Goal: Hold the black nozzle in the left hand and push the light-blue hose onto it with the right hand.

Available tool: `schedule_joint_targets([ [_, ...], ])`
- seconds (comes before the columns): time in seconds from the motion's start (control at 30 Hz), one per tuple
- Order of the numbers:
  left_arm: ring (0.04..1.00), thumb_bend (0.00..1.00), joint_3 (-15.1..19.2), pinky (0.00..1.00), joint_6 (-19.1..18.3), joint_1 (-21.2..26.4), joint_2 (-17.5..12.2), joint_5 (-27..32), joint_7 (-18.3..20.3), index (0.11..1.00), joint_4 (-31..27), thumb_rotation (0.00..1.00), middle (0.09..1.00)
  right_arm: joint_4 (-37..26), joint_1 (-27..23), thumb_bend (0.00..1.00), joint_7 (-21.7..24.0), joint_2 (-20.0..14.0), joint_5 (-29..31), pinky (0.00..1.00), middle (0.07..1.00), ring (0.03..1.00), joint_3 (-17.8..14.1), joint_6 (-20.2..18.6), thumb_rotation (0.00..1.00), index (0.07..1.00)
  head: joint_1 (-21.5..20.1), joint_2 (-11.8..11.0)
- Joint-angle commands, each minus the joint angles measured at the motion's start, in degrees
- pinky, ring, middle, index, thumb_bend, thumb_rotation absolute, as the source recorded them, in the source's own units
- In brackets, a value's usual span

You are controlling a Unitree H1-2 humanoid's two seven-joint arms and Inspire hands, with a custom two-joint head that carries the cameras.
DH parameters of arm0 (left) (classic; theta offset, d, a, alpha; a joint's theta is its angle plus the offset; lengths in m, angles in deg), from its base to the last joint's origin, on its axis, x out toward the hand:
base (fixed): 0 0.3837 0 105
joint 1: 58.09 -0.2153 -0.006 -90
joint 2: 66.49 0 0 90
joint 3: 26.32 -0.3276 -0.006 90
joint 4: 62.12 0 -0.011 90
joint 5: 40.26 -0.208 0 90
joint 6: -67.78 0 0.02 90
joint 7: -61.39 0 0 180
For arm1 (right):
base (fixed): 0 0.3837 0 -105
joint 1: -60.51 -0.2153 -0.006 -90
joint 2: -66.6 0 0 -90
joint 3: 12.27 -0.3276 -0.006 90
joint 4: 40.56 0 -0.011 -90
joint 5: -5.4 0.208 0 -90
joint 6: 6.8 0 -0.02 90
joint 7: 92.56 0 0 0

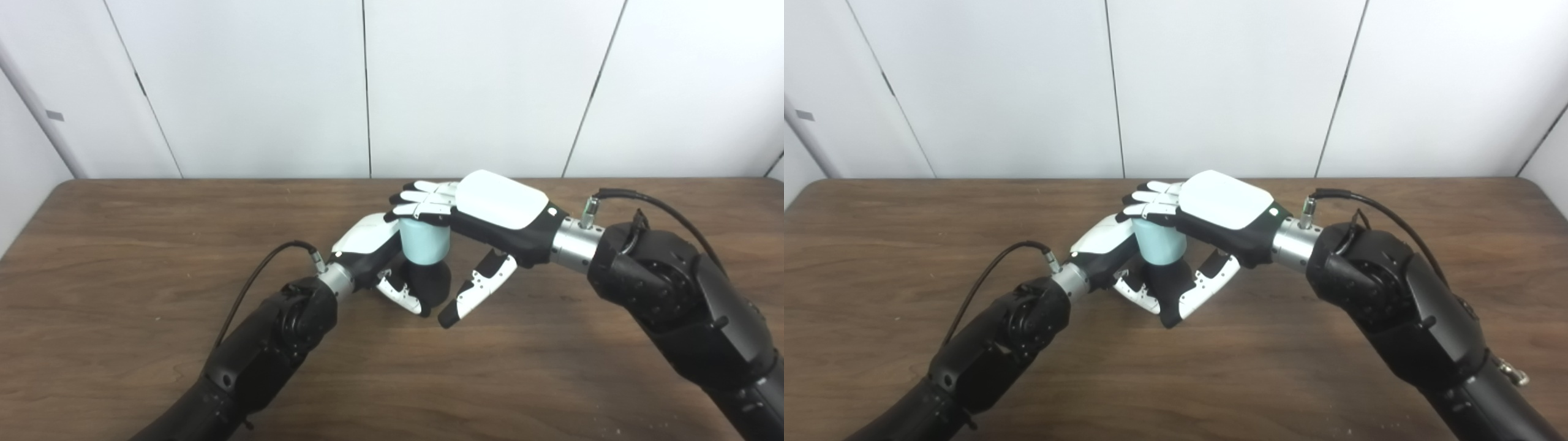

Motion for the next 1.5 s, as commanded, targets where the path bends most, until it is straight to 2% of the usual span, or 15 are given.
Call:
schedule_joint_targets([
  [0.0,0.673,0.52,-2.91,1.00,-3.57,-3.85,-0.95,-2.56,6.96,0.465,3.41,0.00,0.520,1.52,3.03,0.72,5.41,-1.97,0.47,0.88,0.929,0.946,2.80,0.31,0.72,0.888,-0.01,0.08],
  [0.3,0.671,0.52,-2.58,1.00,-3.02,-3.68,-1.25,-2.24,6.94,0.466,3.51,0.00,0.519,0.19,4.75,0.70,5.41,-3.04,0.76,0.90,0.936,0.956,1.84,-1.80,0.71,0.890,-0.03,0.18],
  [0.7,0.649,0.52,-2.31,1.00,-2.31,-3.44,-1.53,-1.92,6.85,0.470,3.51,0.00,0.510,0.65,5.25,0.68,3.53,-3.09,1.85,0.90,0.922,0.943,1.83,-0.89,0.69,0.880,0.07,0.32],
  [1.0,0.645,0.52,-2.52,1.00,-2.02,-3.57,-1.29,-2.14,6.55,0.471,3.79,0.00,0.507,0.98,4.48,0.68,3.24,-0.64,-1.47,0.88,0.920,0.940,2.33,-3.74,0.69,0.888,0.04,0.38],
  [1.13,0.650,0.52,-2.97,1.00,-2.97,-3.72,-1.15,-2.78,6.93,0.472,3.09,0.00,0.506,-0.34,3.38,0.68,3.84,0.89,-3.19,0.87,0.925,0.934,2.40,-6.92,0.65,0.900,-0.02,0.46],
  [1.47,0.659,0.52,-2.83,1.00,-3.08,-3.57,-1.24,-2.82,7.24,0.470,3.06,0.00,0.510,-0.45,3.39,0.66,3.43,0.20,-3.61,0.85,0.931,0.930,2.27,-6.42,0.62,0.905,-0.01,0.48],
])
